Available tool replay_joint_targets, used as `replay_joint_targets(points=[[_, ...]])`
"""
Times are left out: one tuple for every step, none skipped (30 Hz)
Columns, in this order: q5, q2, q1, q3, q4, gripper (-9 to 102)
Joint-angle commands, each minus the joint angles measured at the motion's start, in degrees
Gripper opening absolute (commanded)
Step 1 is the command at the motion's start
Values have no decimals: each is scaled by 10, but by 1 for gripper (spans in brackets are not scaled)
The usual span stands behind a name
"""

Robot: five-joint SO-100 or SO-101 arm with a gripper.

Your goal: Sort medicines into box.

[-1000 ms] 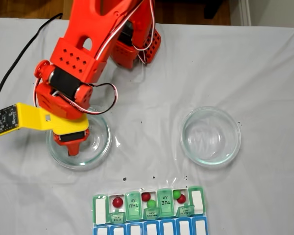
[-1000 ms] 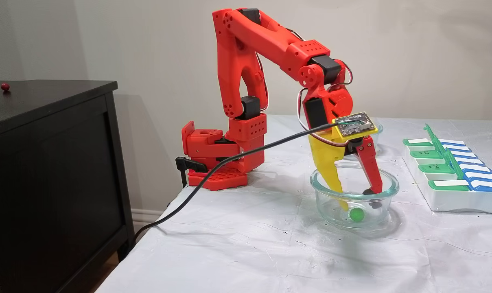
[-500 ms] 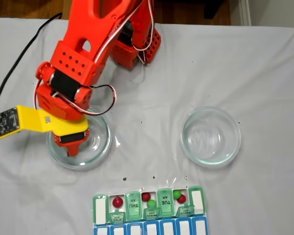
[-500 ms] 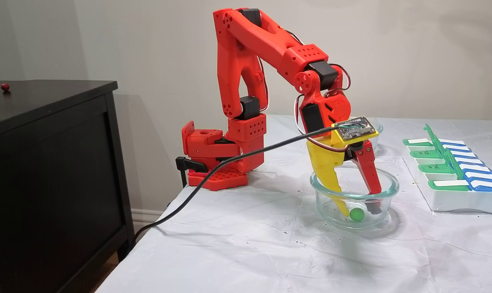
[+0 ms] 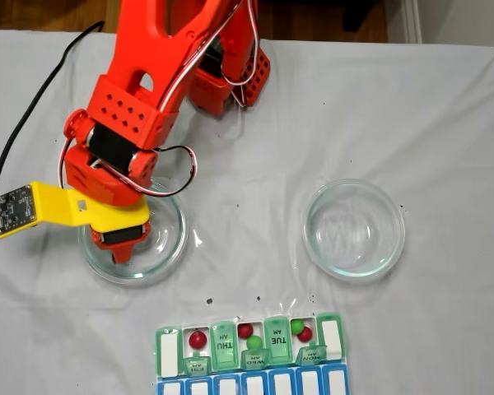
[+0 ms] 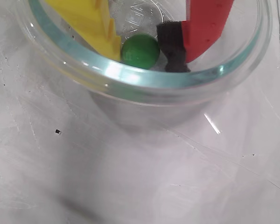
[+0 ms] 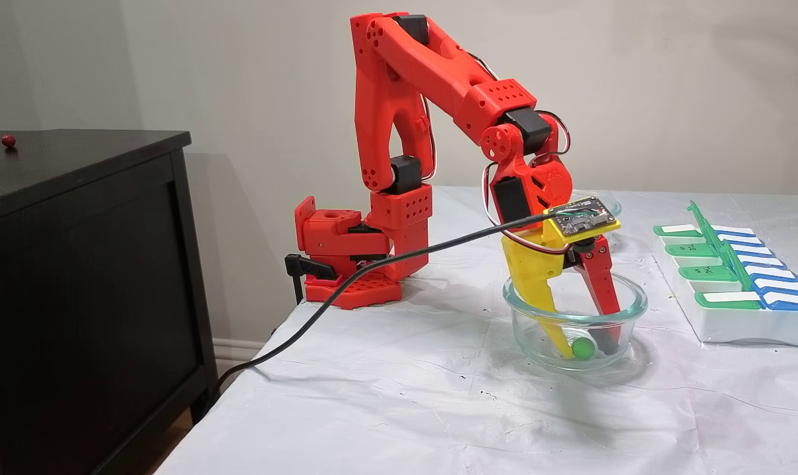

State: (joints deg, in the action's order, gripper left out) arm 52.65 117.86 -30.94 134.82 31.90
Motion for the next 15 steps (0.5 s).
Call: replay_joint_targets(points=[[-11, 4, 8, -2, -16, 6], [-13, 4, 8, 0, -19, 4], [-14, 4, 9, 1, -22, 3], [-15, 4, 10, 1, -22, 3], [-18, 4, 11, 1, -21, 2], [-25, 4, 12, 1, -18, 1], [-30, 4, 14, 1, -12, 1], [-33, 4, 18, 1, -4, 0], [-35, 15, 23, 2, 4, 0], [-40, 31, 26, 3, 11, 0], [-54, 73, 33, 5, 23, 0], [-60, 95, 35, 5, 30, 0], [-65, 143, 43, 8, 44, 0], [-67, 173, 50, 11, 52, 0], [-74, 221, 62, 18, 57, 0]])
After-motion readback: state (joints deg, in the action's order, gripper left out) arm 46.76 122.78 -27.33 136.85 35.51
